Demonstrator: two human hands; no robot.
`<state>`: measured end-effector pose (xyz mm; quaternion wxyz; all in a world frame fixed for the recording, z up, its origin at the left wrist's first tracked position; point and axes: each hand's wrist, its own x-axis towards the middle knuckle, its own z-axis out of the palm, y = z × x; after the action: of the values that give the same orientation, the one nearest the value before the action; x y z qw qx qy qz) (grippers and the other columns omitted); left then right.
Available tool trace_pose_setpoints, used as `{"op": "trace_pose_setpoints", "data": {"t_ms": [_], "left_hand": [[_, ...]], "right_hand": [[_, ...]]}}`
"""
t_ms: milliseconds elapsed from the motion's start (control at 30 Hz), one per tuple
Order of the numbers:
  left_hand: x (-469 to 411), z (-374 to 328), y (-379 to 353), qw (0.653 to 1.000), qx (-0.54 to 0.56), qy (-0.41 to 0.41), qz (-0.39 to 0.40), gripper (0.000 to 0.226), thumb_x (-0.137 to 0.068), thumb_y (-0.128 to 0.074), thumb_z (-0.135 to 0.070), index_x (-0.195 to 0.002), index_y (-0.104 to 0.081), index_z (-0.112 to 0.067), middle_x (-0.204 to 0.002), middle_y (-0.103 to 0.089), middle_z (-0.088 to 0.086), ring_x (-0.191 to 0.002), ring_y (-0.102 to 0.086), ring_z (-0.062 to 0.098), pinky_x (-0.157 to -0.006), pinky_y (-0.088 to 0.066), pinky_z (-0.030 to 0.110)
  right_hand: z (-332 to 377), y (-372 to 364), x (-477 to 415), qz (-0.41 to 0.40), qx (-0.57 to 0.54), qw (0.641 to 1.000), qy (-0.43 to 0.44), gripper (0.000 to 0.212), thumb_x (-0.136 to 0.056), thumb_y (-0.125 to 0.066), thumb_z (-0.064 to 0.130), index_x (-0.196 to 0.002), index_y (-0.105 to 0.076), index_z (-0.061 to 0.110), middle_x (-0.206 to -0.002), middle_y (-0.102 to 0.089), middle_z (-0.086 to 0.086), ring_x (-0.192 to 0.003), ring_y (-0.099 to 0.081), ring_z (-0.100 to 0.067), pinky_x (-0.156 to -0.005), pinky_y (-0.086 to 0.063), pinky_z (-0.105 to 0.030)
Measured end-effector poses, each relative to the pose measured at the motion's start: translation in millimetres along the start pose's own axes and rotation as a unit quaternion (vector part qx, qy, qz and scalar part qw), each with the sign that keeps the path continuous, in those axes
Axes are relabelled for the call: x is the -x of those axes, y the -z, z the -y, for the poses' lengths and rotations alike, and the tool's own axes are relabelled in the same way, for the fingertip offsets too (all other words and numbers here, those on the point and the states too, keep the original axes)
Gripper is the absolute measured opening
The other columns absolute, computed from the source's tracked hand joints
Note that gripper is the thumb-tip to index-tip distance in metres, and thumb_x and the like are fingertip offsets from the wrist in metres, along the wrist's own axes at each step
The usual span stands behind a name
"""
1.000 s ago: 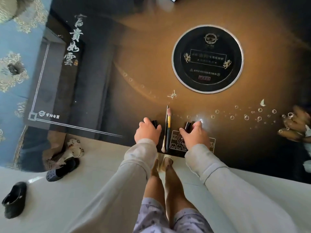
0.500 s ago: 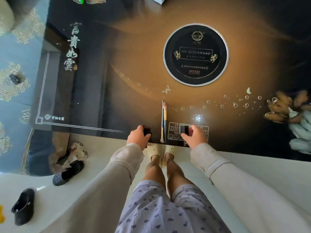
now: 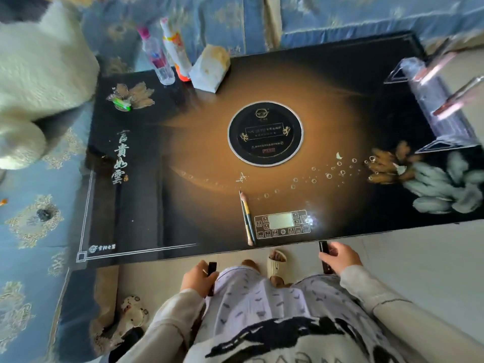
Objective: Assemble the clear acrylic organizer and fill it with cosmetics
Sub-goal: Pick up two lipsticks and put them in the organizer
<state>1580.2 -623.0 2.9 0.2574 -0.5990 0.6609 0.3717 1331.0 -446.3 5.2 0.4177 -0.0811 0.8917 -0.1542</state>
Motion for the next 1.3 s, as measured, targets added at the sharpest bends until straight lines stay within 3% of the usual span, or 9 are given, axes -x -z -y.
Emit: {"op": "trace_pose_setpoints", "data": {"t_ms": [100,200,333,467,567,700,967,1133,1300], "left_hand": [[-9.2,-2.6,11.7,0.998,-0.048,-0.027,-0.002,0.021,-0.087,-0.058,-0.027,-0.099,-0.058,-0.009,-0.113,-0.068,0.014,-0.108,-0.061,0.030,-0.086,-0.045,0.027],[-13.8,-8.6,24.3,0.991,-0.119,-0.067,0.006,0.014,-0.087,-0.056,-0.027,-0.083,-0.047,-0.016,-0.108,-0.070,0.014,-0.104,-0.062,0.028,-0.080,-0.045,0.025],[-21.7,-16.3,31.6,0.972,-0.202,-0.119,0.027,0.015,-0.087,-0.056,-0.025,-0.082,-0.046,-0.017,-0.110,-0.068,0.014,-0.105,-0.061,0.028,-0.081,-0.045,0.026],[-29.0,-27.8,28.0,0.944,-0.279,-0.162,0.077,0.012,-0.089,-0.055,-0.025,-0.080,-0.054,-0.018,-0.115,-0.066,0.014,-0.108,-0.060,0.026,-0.083,-0.042,0.026],[-28.2,-44.4,20.3,0.915,-0.340,-0.193,0.106,0.007,-0.090,-0.056,-0.027,-0.087,-0.057,-0.021,-0.122,-0.064,0.014,-0.113,-0.058,0.025,-0.092,-0.043,0.026],[-20.6,-84.1,3.6,0.880,-0.399,-0.225,0.123,0.039,-0.091,-0.054,-0.029,-0.121,-0.056,-0.003,-0.126,-0.062,0.012,-0.116,-0.057,0.026,-0.096,-0.043,0.027],[16.8,-162.3,-54.9,0.824,-0.432,-0.326,0.168,0.040,-0.090,-0.056,-0.023,-0.124,-0.050,-0.001,-0.127,-0.059,0.016,-0.110,-0.060,0.031,-0.097,-0.049,0.037],[43.0,-187.8,-101.9,0.799,-0.462,-0.343,0.173,0.039,-0.090,-0.055,-0.027,-0.122,-0.051,-0.005,-0.125,-0.061,0.014,-0.105,-0.061,0.028,-0.084,-0.043,0.027],[68.6,-205.1,-148.7,0.797,-0.481,-0.323,0.171,0.040,-0.090,-0.056,-0.025,-0.122,-0.050,-0.002,-0.120,-0.062,0.018,-0.081,-0.057,0.024,-0.073,-0.045,0.027]], "right_hand": [[-10.5,6.4,11.6,-0.046,-0.049,0.997,-0.026,0.034,-0.083,-0.065,0.015,-0.113,-0.061,0.000,-0.116,-0.066,-0.018,-0.108,-0.060,-0.032,-0.083,-0.043,-0.027],[-30.6,2.4,32.9,-0.061,-0.096,0.991,-0.067,0.033,-0.084,-0.063,0.013,-0.113,-0.060,-0.001,-0.116,-0.065,-0.019,-0.108,-0.059,-0.033,-0.087,-0.044,-0.030],[-63.2,-27.1,70.4,-0.042,-0.140,0.983,-0.113,0.032,-0.084,-0.063,0.014,-0.113,-0.058,0.000,-0.116,-0.065,-0.017,-0.106,-0.060,-0.029,-0.085,-0.045,-0.028],[-87.9,-64.1,101.4,-0.035,-0.180,0.971,-0.153,0.022,-0.084,-0.062,0.016,-0.105,-0.059,0.010,-0.116,-0.065,-0.015,-0.104,-0.061,-0.025,-0.067,-0.036,-0.021],[-105.7,-83.0,117.5,-0.072,-0.238,0.946,-0.209,0.027,-0.084,-0.061,0.018,-0.110,-0.059,0.010,-0.119,-0.065,-0.011,-0.106,-0.061,-0.023,-0.068,-0.034,-0.020],[-131.9,-102.6,140.2,-0.094,-0.287,0.911,-0.279,0.031,-0.086,-0.060,0.019,-0.114,-0.057,0.006,-0.121,-0.064,-0.011,-0.110,-0.059,-0.024,-0.078,-0.041,-0.023],[-171.1,-134.3,176.4,-0.127,-0.372,0.840,-0.374,0.034,-0.087,-0.058,0.022,-0.118,-0.055,0.009,-0.121,-0.062,-0.013,-0.111,-0.056,-0.027,-0.071,-0.031,-0.021],[-205.6,-120.5,178.0,-0.112,-0.404,0.826,-0.377,0.033,-0.086,-0.058,0.020,-0.118,-0.056,0.011,-0.119,-0.063,-0.012,-0.108,-0.058,-0.027,-0.077,-0.038,-0.023],[-267.0,-78.4,181.8,-0.110,-0.405,0.832,-0.363,0.031,-0.086,-0.058,0.020,-0.116,-0.058,0.013,-0.113,-0.066,-0.011,-0.106,-0.059,-0.027,-0.077,-0.039,-0.023]]}}
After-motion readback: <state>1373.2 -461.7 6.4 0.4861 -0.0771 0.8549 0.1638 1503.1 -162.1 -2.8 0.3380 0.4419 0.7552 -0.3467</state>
